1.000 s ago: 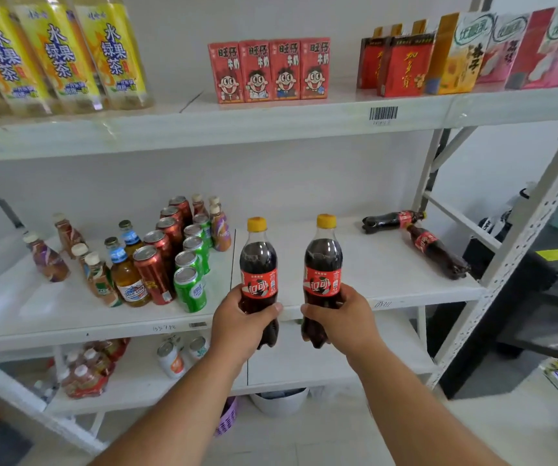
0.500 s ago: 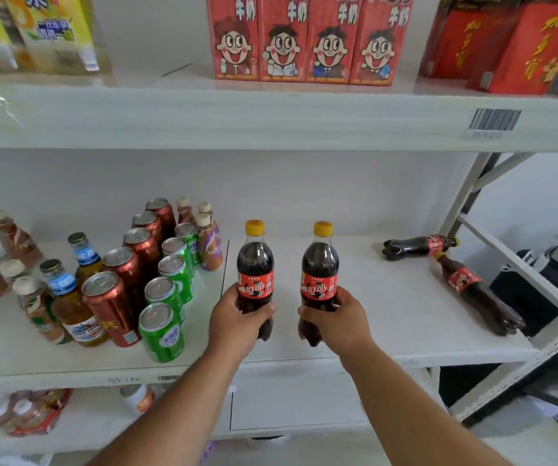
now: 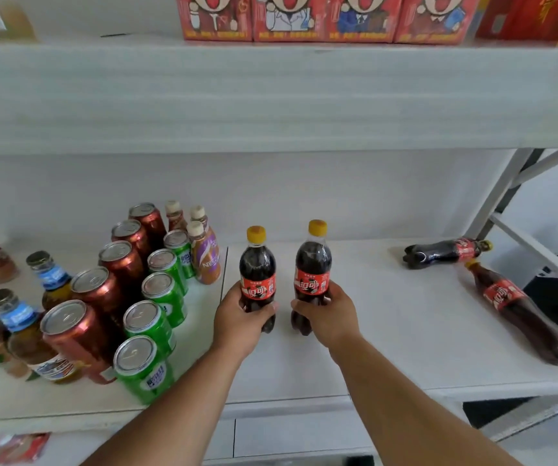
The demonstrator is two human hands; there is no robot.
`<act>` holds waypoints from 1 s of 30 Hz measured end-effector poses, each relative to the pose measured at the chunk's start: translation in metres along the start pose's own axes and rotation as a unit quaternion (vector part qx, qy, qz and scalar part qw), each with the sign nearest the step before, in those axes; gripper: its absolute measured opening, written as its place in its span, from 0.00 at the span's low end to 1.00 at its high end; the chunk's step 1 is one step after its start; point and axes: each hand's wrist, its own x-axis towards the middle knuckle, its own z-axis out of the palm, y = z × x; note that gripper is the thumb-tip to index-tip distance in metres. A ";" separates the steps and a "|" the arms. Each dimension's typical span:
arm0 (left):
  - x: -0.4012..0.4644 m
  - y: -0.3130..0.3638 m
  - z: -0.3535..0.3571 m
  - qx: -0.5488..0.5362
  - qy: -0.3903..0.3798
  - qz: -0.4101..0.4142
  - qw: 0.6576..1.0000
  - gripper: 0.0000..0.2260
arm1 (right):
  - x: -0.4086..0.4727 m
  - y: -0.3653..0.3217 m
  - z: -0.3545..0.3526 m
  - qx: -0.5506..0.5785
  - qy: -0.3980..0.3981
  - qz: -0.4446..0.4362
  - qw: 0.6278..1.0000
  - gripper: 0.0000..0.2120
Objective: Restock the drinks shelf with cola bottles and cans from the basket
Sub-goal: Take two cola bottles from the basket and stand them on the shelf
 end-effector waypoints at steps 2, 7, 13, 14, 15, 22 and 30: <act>0.005 -0.002 0.006 -0.002 0.000 0.009 1.000 0.17 | 0.008 0.002 0.001 0.002 0.004 -0.013 1.000 0.14; 0.010 -0.013 0.009 0.007 0.005 0.025 1.000 0.20 | 0.014 0.014 0.003 -0.013 0.001 -0.051 0.999 0.18; 0.010 -0.024 0.008 0.079 0.003 0.030 0.996 0.25 | 0.015 0.029 0.003 -0.060 0.005 -0.039 0.997 0.20; 0.008 -0.027 0.008 0.084 0.004 0.029 0.996 0.24 | 0.015 0.032 0.003 -0.069 0.006 -0.034 0.997 0.20; 0.007 -0.031 0.008 0.078 0.006 0.029 0.996 0.24 | 0.015 0.035 0.002 -0.076 0.007 -0.030 0.997 0.20; 0.008 -0.042 0.014 0.058 0.023 0.023 0.998 0.21 | 0.020 0.044 0.008 -0.095 0.012 -0.035 0.995 0.19; 0.033 -0.036 0.015 0.078 0.009 0.019 0.997 0.20 | 0.045 0.035 0.018 -0.090 0.006 -0.027 0.996 0.20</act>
